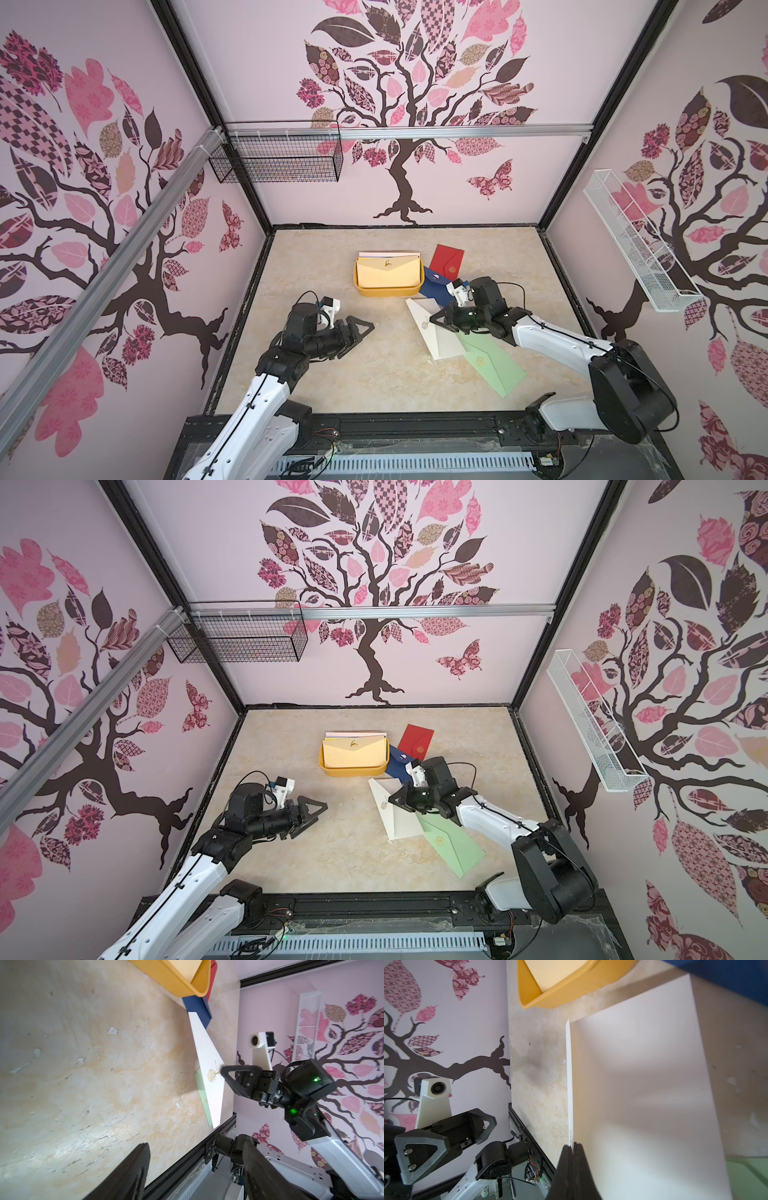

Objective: Put the sealed envelopes into the storage box
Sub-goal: Pick up the envelope from the center of the board.

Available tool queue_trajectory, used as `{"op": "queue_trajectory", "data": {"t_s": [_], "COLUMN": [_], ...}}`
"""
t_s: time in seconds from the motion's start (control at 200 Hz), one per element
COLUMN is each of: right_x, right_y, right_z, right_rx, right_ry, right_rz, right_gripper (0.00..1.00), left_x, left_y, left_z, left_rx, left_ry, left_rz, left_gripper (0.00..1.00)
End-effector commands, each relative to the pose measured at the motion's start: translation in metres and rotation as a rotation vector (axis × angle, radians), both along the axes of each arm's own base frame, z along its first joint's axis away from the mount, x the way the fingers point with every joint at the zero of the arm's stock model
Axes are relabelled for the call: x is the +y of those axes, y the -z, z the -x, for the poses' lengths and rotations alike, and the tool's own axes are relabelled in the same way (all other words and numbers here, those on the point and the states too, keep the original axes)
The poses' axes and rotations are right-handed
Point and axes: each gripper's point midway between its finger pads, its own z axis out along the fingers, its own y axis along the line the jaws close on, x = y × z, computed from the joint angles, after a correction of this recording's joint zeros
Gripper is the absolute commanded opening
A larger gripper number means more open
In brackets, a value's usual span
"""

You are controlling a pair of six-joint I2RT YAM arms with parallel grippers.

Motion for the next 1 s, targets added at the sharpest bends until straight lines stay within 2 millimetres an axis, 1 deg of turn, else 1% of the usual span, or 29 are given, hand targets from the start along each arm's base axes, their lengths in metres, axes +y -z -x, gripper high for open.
{"op": "queue_trajectory", "data": {"t_s": [0.0, 0.105, 0.255, 0.37, 0.45, 0.565, 0.625, 0.7, 0.82, 0.995], "right_x": [0.021, 0.038, 0.057, 0.069, 0.076, 0.090, 0.097, 0.104, 0.108, 0.106], "right_y": [-0.045, -0.062, -0.075, -0.083, -0.082, -0.087, -0.089, -0.090, -0.086, -0.079], "right_z": [-0.004, 0.001, 0.007, 0.008, 0.008, 0.008, 0.009, 0.012, 0.015, 0.017], "right_rx": [-0.054, -0.054, -0.037, -0.030, -0.007, 0.027, 0.028, 0.030, 0.038, 0.047], "right_ry": [0.028, 0.022, 0.027, 0.032, 0.039, 0.033, 0.019, 0.004, -0.005, 0.000], "right_rz": [-0.127, -0.173, -0.226, -0.260, -0.271, -0.315, -0.323, -0.322, -0.316, -0.308], "right_gripper": [0.00, 0.00, 0.00, 0.00, 0.00, 0.00, 0.00, 0.00, 0.00, 0.00], "left_x": [-0.010, -0.012, -0.016, -0.021, -0.026, -0.037, -0.043, -0.047, -0.046, -0.046], "left_y": [-0.032, -0.033, -0.034, -0.030, -0.028, -0.021, -0.017, -0.013, -0.012, -0.014], "left_z": [-0.012, -0.019, -0.025, -0.026, -0.023, -0.021, -0.020, -0.021, -0.024, -0.026], "left_rx": [-0.058, -0.037, -0.031, -0.016, -0.014, -0.004, 0.003, 0.015, 0.014, 0.010], "left_ry": [-0.008, -0.025, -0.028, -0.023, -0.015, -0.001, 0.013, 0.022, 0.010, 0.002], "left_rz": [0.120, 0.139, 0.135, 0.146, 0.135, 0.113, 0.100, 0.089, 0.076, 0.079], "left_gripper": [0.74, 0.72, 0.70, 0.68, 0.66, 0.63, 0.58, 0.55, 0.49, 0.35]}}
